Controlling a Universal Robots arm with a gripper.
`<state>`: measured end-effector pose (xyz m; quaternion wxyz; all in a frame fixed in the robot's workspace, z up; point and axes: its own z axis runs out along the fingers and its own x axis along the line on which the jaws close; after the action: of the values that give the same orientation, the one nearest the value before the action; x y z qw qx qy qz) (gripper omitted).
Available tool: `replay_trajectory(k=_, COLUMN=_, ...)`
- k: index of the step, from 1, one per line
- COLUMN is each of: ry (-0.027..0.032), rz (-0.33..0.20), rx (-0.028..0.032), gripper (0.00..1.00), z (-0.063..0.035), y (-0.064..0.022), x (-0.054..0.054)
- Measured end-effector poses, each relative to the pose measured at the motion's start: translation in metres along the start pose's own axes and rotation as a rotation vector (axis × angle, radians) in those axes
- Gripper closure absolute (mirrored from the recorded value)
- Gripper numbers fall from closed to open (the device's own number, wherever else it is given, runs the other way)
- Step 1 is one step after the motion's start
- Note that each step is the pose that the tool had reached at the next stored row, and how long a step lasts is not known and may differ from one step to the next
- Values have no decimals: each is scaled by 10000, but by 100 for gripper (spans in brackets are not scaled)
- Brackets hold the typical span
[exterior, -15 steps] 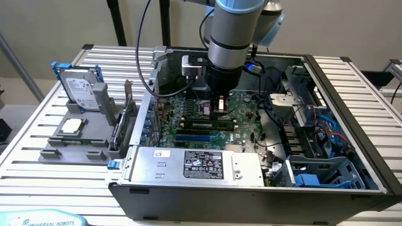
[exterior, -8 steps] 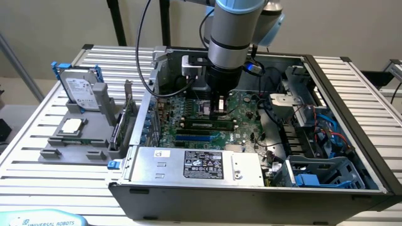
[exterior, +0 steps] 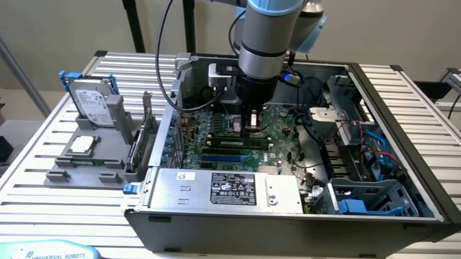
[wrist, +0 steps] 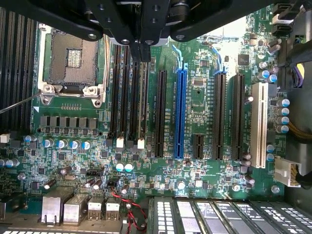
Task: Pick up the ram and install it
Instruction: 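Press down the ram until it locks into place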
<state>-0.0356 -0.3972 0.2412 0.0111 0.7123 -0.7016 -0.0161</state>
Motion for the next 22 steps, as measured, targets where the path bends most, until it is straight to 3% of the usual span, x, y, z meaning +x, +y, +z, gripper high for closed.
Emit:
replay_trajectory(k=15, ry=-4, rz=49, rx=9, gripper=89, z=36, y=31, x=0)
replay_trajectory(k=22, ry=5, rz=164, rx=99, gripper=89, z=123, y=41, x=2)
